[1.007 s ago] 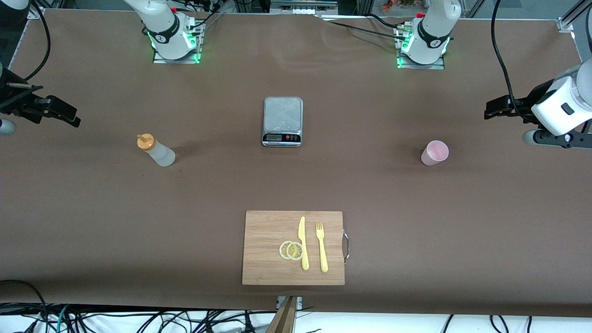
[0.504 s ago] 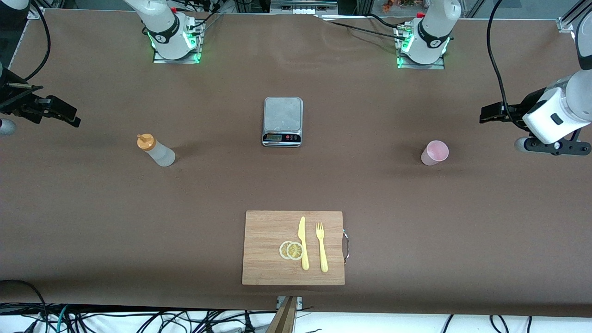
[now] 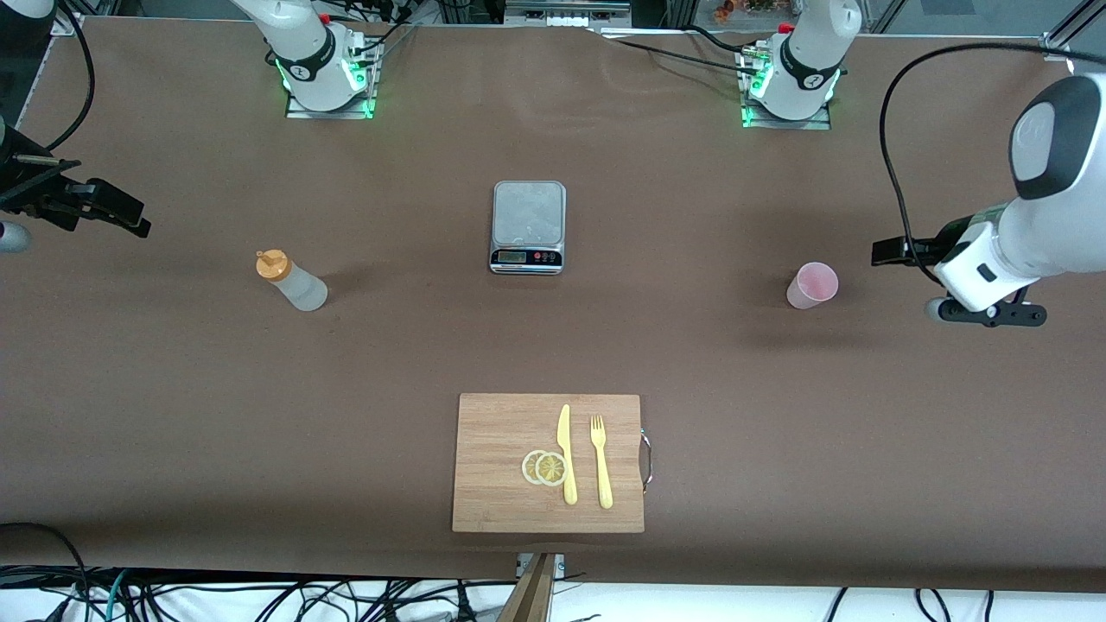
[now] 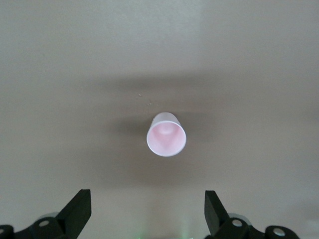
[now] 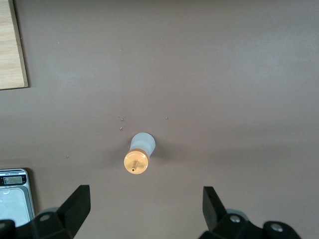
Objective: Add sauce to pink cup with both arms
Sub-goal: 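Reach the left gripper to the pink cup and grasp it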
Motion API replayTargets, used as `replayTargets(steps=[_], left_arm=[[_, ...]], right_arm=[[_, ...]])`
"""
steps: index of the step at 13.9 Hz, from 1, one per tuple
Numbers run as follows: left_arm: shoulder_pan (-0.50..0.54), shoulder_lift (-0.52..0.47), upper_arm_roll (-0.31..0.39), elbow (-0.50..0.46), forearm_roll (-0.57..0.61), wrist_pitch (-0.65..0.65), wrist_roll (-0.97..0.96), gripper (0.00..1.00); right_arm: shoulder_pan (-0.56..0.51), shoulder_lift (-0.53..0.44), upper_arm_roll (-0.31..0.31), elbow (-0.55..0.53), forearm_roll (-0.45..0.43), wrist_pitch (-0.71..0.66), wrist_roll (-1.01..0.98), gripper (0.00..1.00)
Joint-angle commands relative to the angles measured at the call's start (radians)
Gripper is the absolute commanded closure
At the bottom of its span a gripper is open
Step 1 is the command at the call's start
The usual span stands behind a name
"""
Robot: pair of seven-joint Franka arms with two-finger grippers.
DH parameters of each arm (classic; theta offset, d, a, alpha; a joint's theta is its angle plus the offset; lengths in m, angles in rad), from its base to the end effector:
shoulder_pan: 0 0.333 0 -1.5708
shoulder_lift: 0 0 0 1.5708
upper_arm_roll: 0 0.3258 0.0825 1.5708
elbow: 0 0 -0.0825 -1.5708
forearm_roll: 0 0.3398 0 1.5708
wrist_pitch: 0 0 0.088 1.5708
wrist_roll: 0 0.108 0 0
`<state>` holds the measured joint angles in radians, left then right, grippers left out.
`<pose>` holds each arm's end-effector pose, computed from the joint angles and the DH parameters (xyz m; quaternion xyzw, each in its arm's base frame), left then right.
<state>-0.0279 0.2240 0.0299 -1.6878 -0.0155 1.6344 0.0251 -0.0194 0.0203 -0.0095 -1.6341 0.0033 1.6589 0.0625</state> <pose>0.5557 -0.0018 0.4685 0.9903 -0.0098 -0.1381 0.0061 0.5229 -0.0147 0.6033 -0.9989 0.0458 -0.0022 0.0016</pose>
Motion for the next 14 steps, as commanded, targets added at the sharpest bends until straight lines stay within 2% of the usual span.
replayTargets(steps=[1, 3, 7, 14], left_arm=[[0.006, -0.023, 0.011, -0.16, 0.043, 0.186, 0.016, 0.0], [0.022, -0.009, 0.011, -0.251, 0.043, 0.333, 0.033, 0.0], [0.017, -0.005, 0.044, -0.393, 0.04, 0.51, 0.044, 0.01], [0.005, -0.005, 0.044, -0.51, 0.011, 0.643, 0.041, 0.01]], right_arm=[[0.004, -0.01, -0.001, -0.007, 0.012, -0.004, 0.007, 0.0], [0.004, -0.01, -0.001, -0.007, 0.012, -0.004, 0.007, 0.0], [0.004, -0.01, -0.004, -0.007, 0.012, -0.004, -0.029, 0.0], [0.003, -0.01, -0.006, -0.01, 0.012, -0.004, -0.032, 0.0]])
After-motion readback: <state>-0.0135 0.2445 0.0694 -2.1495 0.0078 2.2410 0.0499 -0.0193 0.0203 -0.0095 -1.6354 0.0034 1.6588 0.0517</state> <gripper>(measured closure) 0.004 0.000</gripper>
